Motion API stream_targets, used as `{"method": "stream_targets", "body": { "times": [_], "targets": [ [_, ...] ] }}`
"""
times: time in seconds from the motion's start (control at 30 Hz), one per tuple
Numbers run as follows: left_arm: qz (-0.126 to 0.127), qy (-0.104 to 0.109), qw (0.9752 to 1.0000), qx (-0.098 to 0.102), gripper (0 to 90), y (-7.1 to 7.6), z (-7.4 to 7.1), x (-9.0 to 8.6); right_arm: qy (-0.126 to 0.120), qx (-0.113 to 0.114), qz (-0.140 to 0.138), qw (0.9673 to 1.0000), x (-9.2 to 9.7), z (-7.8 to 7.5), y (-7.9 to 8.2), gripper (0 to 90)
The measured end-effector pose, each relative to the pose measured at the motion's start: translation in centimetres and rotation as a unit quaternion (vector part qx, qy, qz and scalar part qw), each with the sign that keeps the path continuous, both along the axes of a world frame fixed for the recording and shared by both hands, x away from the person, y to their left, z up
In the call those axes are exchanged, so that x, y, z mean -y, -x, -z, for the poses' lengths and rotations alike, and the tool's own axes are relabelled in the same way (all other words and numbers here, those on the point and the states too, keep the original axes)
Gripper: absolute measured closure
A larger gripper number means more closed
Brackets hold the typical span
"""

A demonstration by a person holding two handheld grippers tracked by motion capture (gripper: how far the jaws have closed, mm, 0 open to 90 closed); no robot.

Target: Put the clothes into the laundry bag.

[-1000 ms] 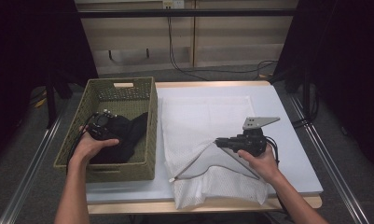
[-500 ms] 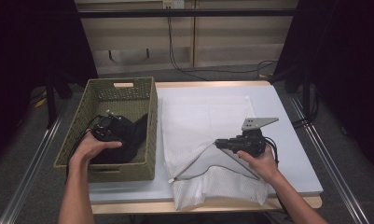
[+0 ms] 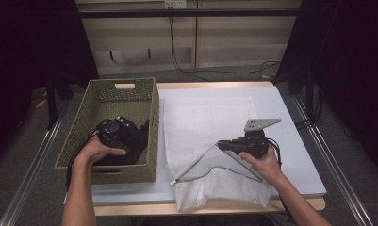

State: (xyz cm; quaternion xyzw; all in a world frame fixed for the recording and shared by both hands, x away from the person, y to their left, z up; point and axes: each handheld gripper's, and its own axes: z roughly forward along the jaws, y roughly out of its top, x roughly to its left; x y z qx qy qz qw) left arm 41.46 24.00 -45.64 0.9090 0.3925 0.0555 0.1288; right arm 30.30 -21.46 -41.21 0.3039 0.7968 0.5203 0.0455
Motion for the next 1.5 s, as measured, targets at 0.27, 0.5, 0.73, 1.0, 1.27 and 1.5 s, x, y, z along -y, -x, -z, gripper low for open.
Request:
{"method": "stream_targets", "body": {
  "times": [0.27,0.5,0.73,1.0,1.27,1.5],
  "targets": [
    [-0.017,0.014,0.9996,-0.018,42.8,-0.5,-1.1,-0.3,0.003,-0.003,-0.001,1.0000,-0.1,0.1,0.0,88.2],
    [-0.027,0.005,0.9995,-0.017,61.2,-0.7,-1.3,0.0,0.003,-0.003,0.002,1.0000,0.0,0.1,-0.2,88.8],
    [-0.049,0.011,0.9987,-0.010,66.1,-0.7,-1.7,-0.4,0.003,-0.001,0.006,1.0000,0.1,0.0,-0.2,88.8],
    [-0.053,0.037,0.9978,0.018,66.4,-0.6,-2.8,-1.2,-0.001,-0.001,0.012,0.9999,0.4,-0.1,-0.3,88.8],
    [-0.089,0.087,0.9891,0.079,66.5,0.1,-5.3,-2.9,-0.001,0.000,0.011,0.9999,0.3,-0.1,-0.2,88.9],
    [-0.117,0.148,0.9730,0.133,66.5,1.1,-6.5,-3.9,-0.003,0.001,0.011,0.9999,0.3,-0.2,-0.2,88.9]
  ]
}}
